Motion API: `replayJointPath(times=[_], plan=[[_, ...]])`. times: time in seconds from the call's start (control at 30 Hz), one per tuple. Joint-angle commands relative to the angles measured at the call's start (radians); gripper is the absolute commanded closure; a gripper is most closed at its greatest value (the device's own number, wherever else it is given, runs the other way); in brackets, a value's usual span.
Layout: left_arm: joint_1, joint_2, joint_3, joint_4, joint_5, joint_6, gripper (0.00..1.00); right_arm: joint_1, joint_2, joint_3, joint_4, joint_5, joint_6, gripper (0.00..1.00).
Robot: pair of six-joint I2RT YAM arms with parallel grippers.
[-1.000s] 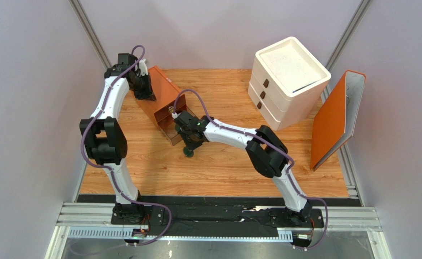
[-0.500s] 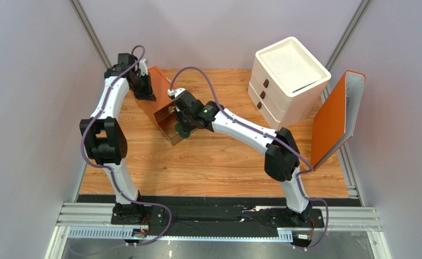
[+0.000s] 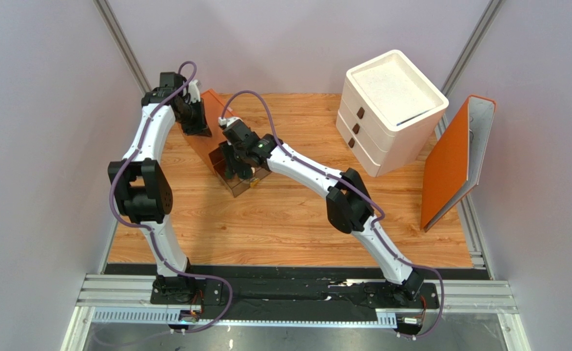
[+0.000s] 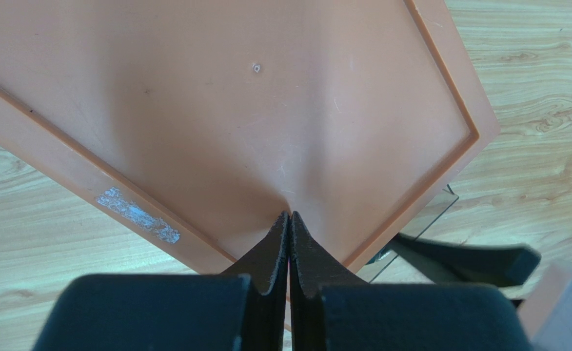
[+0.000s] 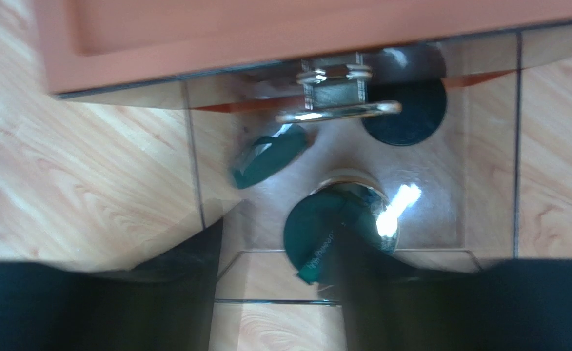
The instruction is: Organize the makeup
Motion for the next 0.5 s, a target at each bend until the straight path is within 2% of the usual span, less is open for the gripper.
replayJointPath(times=[0.0, 0.03, 0.1, 0.2, 0.27, 0.3, 0.33, 0.37, 0.47], plan=[[-0.008, 0.093, -0.076, -0.184, -0.048, 0.045, 1.00, -0.016, -0.044, -0.001, 0.032, 0.036, 0.025, 0.31], [-0.008, 0.093, -0.075, -0.186, -0.050, 0.045, 1.00, -0.017, -0.056, -0.009, 0.039, 0.044, 0.023, 0.26], [-0.006, 0.094, -0.075, -0.186, -0.050, 0.044, 1.00, -0.019, -0.091, -0.032, 0.044, 0.067, 0.020, 0.24], [-0.008, 0.097, -0.070, -0.184, -0.050, 0.044, 1.00, -0.031, -0.169, -0.111, 0.053, 0.119, 0.046, 0.26], [-0.008, 0.104, -0.064, -0.188, -0.044, 0.041, 1.00, -0.049, -0.224, -0.196, 0.084, 0.122, 0.130, 0.34], [-0.008, 0.105, -0.058, -0.191, -0.045, 0.039, 1.00, -0.078, -0.282, -0.293, 0.128, 0.087, 0.164, 0.39], [-0.008, 0.107, -0.055, -0.188, -0.044, 0.038, 1.00, -0.097, -0.319, -0.358, 0.160, 0.055, 0.207, 0.76], [-0.008, 0.107, -0.046, -0.191, -0.047, 0.039, 1.00, -0.138, -0.346, -0.413, 0.193, 0.017, 0.289, 1.00], [-0.006, 0.111, -0.026, -0.198, -0.047, 0.038, 1.00, -0.225, -0.425, -0.601, 0.297, -0.127, 0.464, 1.00]])
